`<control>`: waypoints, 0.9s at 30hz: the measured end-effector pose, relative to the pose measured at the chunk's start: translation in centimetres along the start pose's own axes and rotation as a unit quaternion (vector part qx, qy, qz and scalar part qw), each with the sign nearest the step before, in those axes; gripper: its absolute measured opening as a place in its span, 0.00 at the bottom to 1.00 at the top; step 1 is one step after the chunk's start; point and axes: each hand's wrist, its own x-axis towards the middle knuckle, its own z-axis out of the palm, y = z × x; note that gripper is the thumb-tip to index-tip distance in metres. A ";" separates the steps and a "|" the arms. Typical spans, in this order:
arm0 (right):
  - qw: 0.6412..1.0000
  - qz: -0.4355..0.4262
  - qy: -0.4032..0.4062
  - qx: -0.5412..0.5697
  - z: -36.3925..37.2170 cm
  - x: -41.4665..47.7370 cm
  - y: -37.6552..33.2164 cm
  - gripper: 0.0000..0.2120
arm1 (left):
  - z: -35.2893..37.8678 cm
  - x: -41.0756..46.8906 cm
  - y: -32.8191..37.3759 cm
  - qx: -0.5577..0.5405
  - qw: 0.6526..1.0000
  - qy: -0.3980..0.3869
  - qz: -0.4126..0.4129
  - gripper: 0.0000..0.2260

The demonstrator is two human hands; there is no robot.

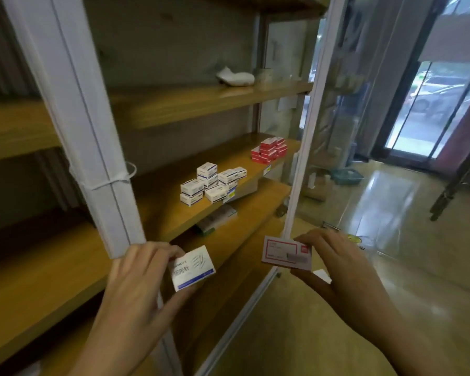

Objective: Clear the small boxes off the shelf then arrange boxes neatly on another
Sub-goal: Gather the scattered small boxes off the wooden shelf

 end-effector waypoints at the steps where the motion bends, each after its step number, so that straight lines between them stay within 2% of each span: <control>1: 1.000 0.006 0.003 -0.004 -0.1 0.0 1.5 0.18 | 0.9 0.9 0.9 -0.005 1.000 0.003 0.001 0.25; 5: 1.000 0.026 0.012 -0.007 -0.5 0.6 5.6 0.21 | 3.6 4.8 2.8 -0.009 0.999 0.026 0.025 0.20; 14: 0.999 0.025 0.034 -0.016 1.8 6.2 13.1 0.22 | 8.7 13.3 2.6 0.018 0.999 0.031 0.013 0.20; 21: 0.999 -0.014 0.032 -0.018 5.9 15.4 17.3 0.22 | 13.0 20.5 -0.6 0.066 0.991 0.039 -0.111 0.21; 27: 0.999 -0.042 -0.004 0.003 8.8 22.8 21.1 0.23 | 15.4 25.1 -3.2 0.068 0.979 0.038 -0.189 0.21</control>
